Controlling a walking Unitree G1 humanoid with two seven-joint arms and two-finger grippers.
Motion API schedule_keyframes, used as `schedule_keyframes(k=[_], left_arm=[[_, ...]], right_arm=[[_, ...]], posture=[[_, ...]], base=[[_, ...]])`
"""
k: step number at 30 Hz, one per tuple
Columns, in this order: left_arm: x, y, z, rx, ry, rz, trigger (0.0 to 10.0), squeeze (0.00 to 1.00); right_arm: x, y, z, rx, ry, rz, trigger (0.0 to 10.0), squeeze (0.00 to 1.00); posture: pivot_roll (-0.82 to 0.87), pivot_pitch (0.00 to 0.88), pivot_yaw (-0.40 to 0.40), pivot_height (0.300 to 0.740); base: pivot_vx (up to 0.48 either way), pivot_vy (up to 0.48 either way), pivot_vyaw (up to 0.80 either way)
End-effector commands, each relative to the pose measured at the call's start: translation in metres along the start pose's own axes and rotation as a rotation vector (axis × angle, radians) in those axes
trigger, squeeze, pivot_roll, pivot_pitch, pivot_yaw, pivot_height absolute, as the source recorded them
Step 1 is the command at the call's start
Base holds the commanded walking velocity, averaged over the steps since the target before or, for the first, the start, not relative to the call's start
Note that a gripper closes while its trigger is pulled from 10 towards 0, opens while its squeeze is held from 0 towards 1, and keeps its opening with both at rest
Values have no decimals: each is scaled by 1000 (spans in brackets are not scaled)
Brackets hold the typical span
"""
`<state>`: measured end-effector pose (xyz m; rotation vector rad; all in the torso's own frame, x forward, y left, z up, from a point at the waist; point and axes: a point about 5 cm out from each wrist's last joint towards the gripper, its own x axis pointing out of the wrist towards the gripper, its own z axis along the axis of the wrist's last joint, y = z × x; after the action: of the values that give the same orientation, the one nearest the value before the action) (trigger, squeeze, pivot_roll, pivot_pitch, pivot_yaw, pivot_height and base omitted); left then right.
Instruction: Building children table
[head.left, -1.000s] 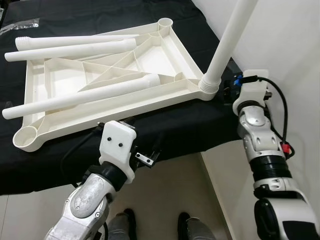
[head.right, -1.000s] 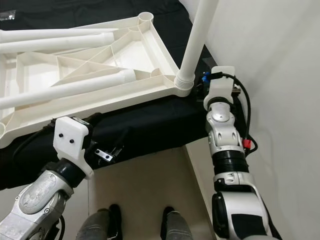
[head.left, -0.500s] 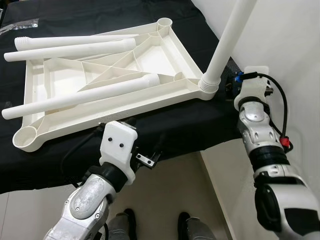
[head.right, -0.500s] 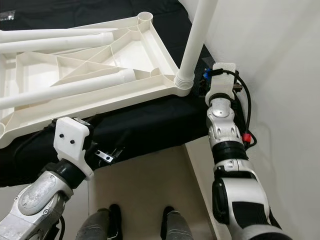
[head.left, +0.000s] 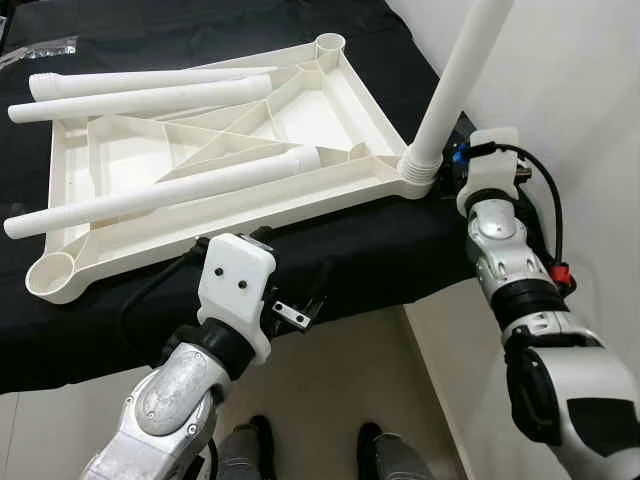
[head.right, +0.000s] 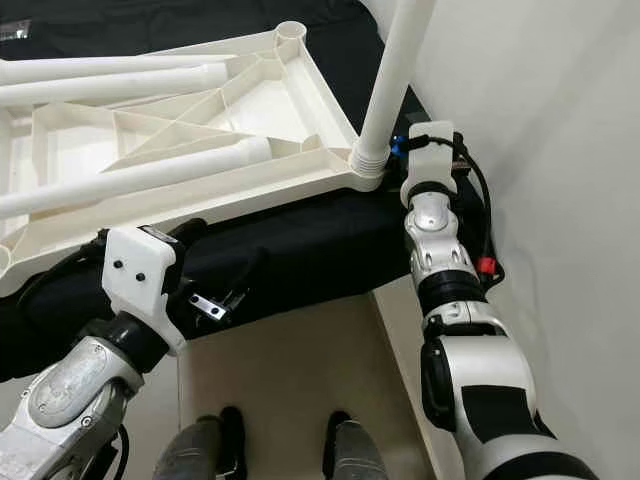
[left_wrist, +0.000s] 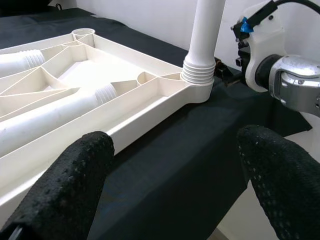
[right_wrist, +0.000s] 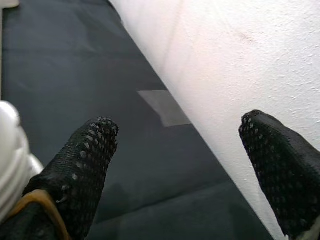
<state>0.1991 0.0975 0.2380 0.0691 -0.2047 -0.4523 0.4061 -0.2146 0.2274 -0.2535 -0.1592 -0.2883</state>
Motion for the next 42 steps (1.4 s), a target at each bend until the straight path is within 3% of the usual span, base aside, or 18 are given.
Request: schedule_keyframes(k=[1, 6, 14, 17, 21, 32, 40, 42], left_arm=[[-3, -1, 0, -4, 8, -8, 10000, 0], [-2, -1, 0, -5, 8, -10, 10000, 0], [-2, -1, 1, -4, 14, -9, 10000, 0], [-2, -1, 1, -3, 15, -8, 10000, 0], [-2, 0, 1, -3, 18, -6, 10000, 0], [-1, 0, 0, -3, 19, -4, 10000, 0], [-1, 1, 0, 1, 21, 2, 10000, 0], [-1, 2, -1, 2, 21, 3, 10000, 0]], right_arm=[[0, -7, -8, -25, 33, -34, 10000, 0], [-4, -5, -24, -34, 127, -20, 10000, 0], [-14, 22, -43, 57, 223, 100, 10000, 0], [-16, 30, -42, 76, 220, 142, 10000, 0], [-22, 55, -38, 156, 203, 286, 10000, 0], [-26, 67, -33, 220, 154, 385, 10000, 0], [-34, 75, -29, 292, 74, 520, 10000, 0], [-42, 84, -32, 324, 69, 607, 10000, 0]], posture=[[179, 345, -13, 740], [177, 350, -12, 740], [177, 350, -12, 740], [181, 358, -9, 740], [178, 359, -12, 740], [174, 358, -15, 740], [172, 357, -18, 740], [163, 355, -20, 740]], base=[[0, 0, 0], [0, 0, 0], [0, 0, 0], [0, 0, 0], [0, 0, 0], [0, 0, 0], [0, 0, 0], [0, 0, 0]])
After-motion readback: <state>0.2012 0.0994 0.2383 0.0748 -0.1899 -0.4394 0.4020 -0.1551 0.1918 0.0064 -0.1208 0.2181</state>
